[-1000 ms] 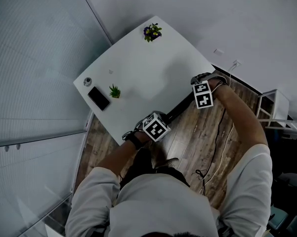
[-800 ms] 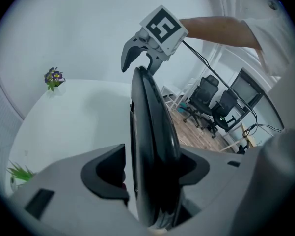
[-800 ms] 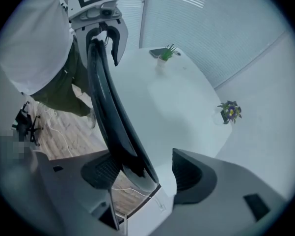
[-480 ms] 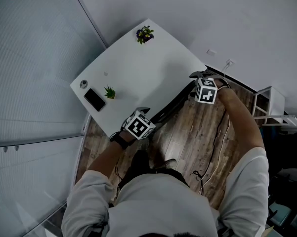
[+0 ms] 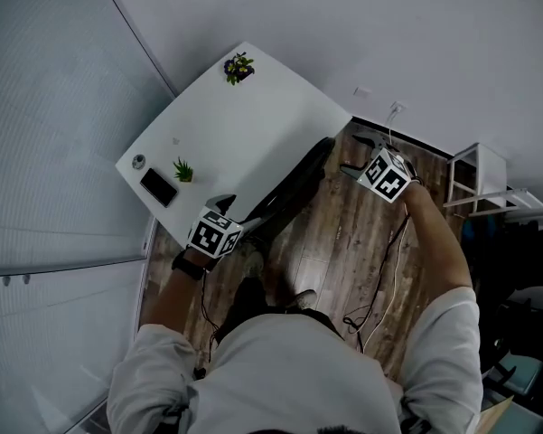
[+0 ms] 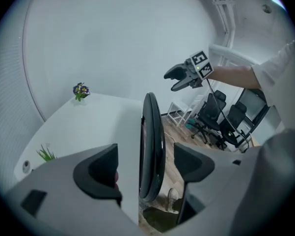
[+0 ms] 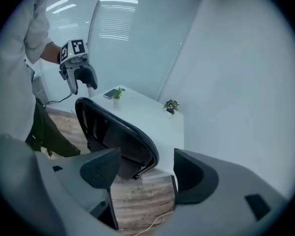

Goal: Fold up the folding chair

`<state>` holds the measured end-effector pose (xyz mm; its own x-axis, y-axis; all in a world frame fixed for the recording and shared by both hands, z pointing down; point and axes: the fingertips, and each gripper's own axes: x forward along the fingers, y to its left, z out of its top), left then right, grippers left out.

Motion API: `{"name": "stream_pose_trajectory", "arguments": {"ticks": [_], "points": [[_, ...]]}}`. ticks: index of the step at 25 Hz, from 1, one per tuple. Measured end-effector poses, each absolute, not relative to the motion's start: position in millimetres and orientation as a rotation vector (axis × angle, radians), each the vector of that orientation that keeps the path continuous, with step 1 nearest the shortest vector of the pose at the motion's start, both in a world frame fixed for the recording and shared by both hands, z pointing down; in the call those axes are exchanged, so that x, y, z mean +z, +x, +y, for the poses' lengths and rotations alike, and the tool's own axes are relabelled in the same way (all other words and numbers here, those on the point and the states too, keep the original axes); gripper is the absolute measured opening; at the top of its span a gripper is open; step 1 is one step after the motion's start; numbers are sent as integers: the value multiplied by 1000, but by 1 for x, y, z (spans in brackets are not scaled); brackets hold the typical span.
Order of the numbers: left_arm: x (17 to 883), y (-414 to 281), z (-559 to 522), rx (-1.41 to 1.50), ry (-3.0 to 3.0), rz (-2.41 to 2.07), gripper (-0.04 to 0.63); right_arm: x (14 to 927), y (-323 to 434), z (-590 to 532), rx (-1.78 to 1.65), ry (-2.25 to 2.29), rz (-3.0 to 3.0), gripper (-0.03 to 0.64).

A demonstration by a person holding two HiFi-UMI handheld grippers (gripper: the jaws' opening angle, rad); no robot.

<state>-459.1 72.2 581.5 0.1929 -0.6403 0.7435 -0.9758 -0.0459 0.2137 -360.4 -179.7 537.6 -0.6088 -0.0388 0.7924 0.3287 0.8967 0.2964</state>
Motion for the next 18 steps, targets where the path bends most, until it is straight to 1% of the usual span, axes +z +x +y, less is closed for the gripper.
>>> {"name": "stream_pose_trajectory", "arguments": {"ticks": [8, 14, 18], "points": [[546, -445, 80, 551, 1769, -1687, 358, 486, -281, -162, -395, 9, -2398, 347], [518, -409, 82, 590, 1816, -1854, 349, 446, -222, -137, -331, 168, -2585, 347], [495, -379, 80, 555, 1862, -1911, 333, 423, -180, -121, -294, 269, -2669, 343]]}}
